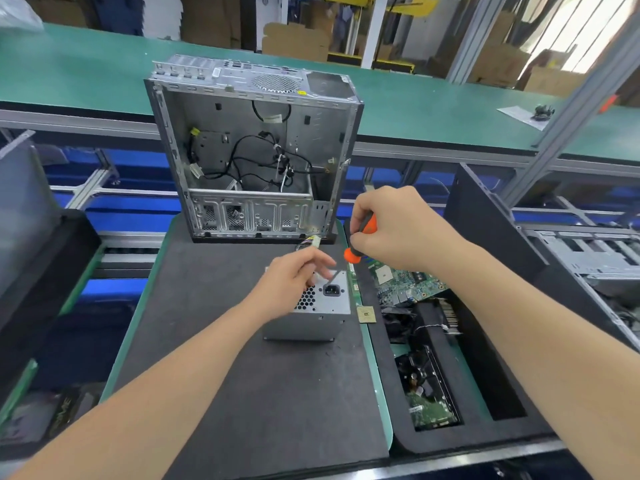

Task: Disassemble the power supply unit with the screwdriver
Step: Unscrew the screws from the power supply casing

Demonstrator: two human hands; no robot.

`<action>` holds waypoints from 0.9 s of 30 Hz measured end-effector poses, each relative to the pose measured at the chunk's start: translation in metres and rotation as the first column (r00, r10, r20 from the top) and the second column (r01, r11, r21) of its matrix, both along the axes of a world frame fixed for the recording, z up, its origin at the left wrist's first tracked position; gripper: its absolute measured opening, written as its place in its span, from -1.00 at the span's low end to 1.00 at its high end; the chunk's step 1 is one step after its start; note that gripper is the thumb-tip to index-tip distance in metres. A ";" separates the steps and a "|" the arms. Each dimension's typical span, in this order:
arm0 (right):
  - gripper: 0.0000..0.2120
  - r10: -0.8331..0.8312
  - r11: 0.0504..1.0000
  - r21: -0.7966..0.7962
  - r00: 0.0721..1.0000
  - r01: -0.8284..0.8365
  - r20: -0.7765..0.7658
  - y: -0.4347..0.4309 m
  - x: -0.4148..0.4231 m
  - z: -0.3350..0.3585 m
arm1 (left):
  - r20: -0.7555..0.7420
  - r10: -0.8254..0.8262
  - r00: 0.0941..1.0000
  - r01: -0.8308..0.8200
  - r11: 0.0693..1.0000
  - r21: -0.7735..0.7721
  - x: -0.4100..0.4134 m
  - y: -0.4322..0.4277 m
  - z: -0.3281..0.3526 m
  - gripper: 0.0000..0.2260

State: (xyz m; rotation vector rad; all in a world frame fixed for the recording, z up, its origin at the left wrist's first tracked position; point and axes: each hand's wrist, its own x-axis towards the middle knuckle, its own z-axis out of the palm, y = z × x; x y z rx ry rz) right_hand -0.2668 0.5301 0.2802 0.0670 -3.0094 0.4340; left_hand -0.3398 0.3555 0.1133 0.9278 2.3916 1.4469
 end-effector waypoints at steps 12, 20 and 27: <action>-0.94 0.013 0.999 -0.042 1.000 -0.013 -0.011 0.001 -0.004 -0.006 | 0.036 0.070 0.997 -0.069 0.996 -0.049 0.000 0.002 -0.010 -0.63; -0.94 0.027 1.000 -0.006 1.000 -0.027 -0.015 -0.002 -0.008 -0.006 | 0.042 0.058 0.997 -0.056 0.997 -0.048 0.000 0.003 -0.013 -0.59; -0.95 0.044 0.999 0.003 0.999 -0.043 -0.032 -0.004 -0.010 -0.007 | 0.029 0.048 0.998 -0.047 0.998 -0.042 -0.002 0.001 -0.015 -0.57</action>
